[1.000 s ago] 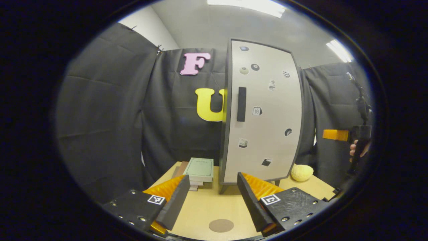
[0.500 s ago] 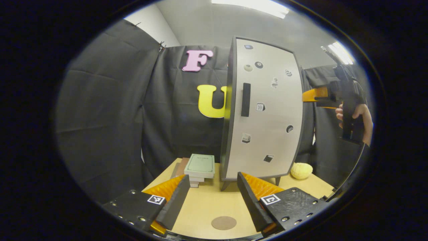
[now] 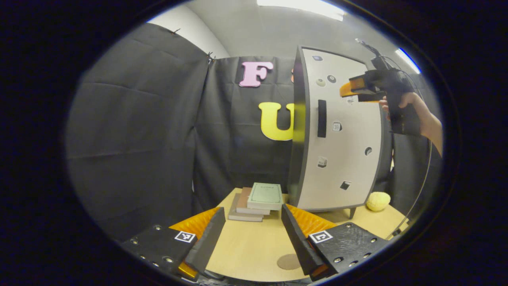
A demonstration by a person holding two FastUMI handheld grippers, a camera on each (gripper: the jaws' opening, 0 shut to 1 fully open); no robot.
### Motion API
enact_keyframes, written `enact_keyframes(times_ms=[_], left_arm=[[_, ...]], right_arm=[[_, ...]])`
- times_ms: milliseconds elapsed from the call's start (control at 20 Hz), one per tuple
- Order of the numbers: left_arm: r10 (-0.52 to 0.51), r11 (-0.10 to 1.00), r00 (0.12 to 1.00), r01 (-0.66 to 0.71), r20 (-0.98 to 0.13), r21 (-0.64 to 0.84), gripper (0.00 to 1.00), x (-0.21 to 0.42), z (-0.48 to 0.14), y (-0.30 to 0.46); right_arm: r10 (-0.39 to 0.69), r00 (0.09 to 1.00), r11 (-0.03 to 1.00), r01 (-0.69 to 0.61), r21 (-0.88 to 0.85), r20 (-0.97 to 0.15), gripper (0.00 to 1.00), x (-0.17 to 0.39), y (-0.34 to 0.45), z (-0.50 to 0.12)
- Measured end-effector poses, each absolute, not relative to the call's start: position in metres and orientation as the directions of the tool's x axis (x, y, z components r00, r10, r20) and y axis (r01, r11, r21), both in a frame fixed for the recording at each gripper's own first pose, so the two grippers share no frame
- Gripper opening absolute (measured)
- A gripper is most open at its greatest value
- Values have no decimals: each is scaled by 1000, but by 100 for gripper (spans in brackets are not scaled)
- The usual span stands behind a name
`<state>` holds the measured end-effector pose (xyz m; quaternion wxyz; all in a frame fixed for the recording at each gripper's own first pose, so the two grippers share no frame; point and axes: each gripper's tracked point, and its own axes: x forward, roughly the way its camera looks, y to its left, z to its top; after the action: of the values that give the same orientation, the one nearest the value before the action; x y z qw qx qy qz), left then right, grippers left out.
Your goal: Open the cabinet door with the right hand, grasp the bottle in the cabinet with the left hand and place it on the coaster, then close the cabinet door with the right hand.
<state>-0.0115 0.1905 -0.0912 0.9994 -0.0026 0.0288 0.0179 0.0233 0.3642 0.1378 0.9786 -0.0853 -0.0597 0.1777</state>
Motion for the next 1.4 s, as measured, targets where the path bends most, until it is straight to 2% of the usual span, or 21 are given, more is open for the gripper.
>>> enact_keyframes(times_ms=[50, 400, 450, 500, 550, 750, 800, 850, 900, 1000, 1050, 1100, 1200, 1250, 1300, 1400], left_arm=[[48, 999, 997, -48, -64, 2, 85, -13, -94, 197], [95, 995, 993, -95, -72, -2, 86, -7, -99, 231], [99, 995, 992, -99, -73, -4, 86, -6, -100, 232], [102, 995, 992, -103, -74, -6, 86, -4, -101, 234], [105, 994, 992, -106, -74, -6, 86, -1, -102, 238], [118, 993, 989, -119, -85, -14, 86, 5, -109, 252], [123, 992, 988, -125, -89, -19, 86, 7, -110, 256], [129, 991, 988, -132, -90, -21, 86, 9, -111, 260], [136, 990, 987, -138, -89, -21, 90, 10, -111, 263], [142, 989, 986, -144, -83, -18, 88, 10, -111, 267], [143, 989, 986, -145, -85, -18, 87, 10, -112, 268], [144, 989, 986, -146, -88, -20, 86, 10, -113, 269], [147, 988, 985, -149, -93, -25, 86, 8, -115, 273], [149, 988, 985, -152, -93, -27, 86, 7, -115, 273], [151, 988, 984, -154, -93, -26, 86, 6, -115, 274], [153, 988, 984, -156, -92, -23, 86, 1, -114, 274]], right_arm=[[362, 929, 919, -341, -197, 81, 98, 29, 373, 137], [346, 938, 928, -339, -155, 23, 98, 66, 415, 114], [340, 940, 932, -335, -139, 12, 93, 73, 418, 110], [327, 945, 936, -325, -133, -3, 93, 80, 419, 105], [314, 949, 940, -313, -133, -18, 98, 87, 419, 100], [263, 964, 954, -266, -135, -40, 98, 102, 418, 88], [261, 964, 955, -266, -130, -53, 91, 105, 419, 84], [254, 965, 957, -261, -125, -67, 91, 107, 420, 78], [250, 965, 959, -258, -118, -79, 77, 109, 420, 75], [241, 966, 962, -251, -108, -97, 68, 112, 421, 70], [237, 966, 963, -247, -106, -100, 67, 115, 421, 68], [233, 967, 965, -242, -97, -99, 55, 114, 420, 68], [227, 969, 969, -235, -79, -94, 39, 113, 420, 69], [225, 970, 969, -233, -77, -96, 41, 116, 420, 68], [227, 969, 969, -234, -80, -95, 32, 116, 420, 68], [235, 967, 968, -242, -64, -96, 30, 116, 419, 67]])
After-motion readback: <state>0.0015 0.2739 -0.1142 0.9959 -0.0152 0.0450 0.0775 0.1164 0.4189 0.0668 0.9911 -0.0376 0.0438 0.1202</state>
